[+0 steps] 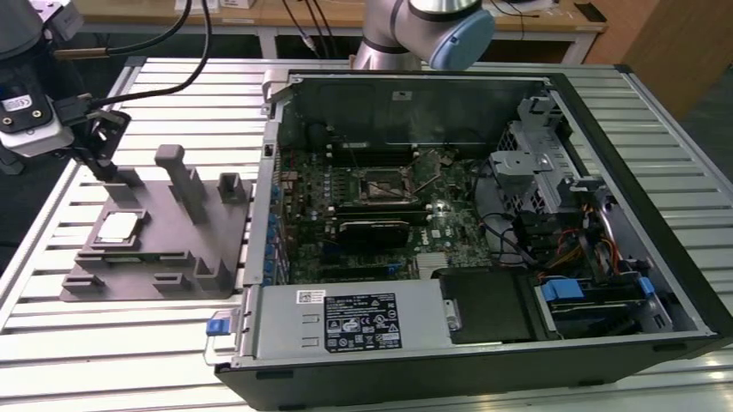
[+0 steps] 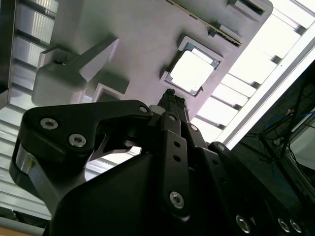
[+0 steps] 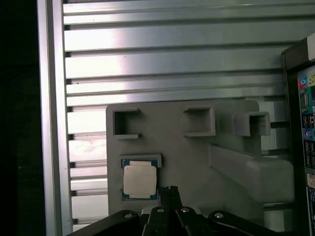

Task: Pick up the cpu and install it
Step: 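Pick up the cpu and move it towards the insertion slot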

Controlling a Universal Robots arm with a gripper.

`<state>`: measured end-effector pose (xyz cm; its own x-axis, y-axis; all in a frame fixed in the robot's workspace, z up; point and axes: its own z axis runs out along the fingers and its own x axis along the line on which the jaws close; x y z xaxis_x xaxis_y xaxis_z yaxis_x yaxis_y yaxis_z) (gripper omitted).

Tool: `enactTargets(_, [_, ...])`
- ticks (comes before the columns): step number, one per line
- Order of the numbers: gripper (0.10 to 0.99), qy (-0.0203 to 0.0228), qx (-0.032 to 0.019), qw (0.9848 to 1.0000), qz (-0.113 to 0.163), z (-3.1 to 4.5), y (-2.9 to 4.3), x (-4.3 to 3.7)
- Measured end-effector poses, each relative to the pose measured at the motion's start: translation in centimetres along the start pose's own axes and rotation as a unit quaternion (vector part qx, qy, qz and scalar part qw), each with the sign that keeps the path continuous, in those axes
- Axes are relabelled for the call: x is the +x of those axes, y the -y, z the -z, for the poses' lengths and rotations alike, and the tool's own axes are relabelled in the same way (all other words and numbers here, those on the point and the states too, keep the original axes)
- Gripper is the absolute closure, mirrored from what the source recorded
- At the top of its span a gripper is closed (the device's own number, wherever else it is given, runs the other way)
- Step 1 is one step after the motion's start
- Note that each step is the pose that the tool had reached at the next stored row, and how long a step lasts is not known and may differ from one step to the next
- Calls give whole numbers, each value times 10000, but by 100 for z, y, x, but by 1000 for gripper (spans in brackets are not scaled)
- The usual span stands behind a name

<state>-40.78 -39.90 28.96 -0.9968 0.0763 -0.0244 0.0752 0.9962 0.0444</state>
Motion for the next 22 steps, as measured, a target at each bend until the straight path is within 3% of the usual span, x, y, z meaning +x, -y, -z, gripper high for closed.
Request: enactTargets(22, [980,0,0,10000,0,-164,14,85])
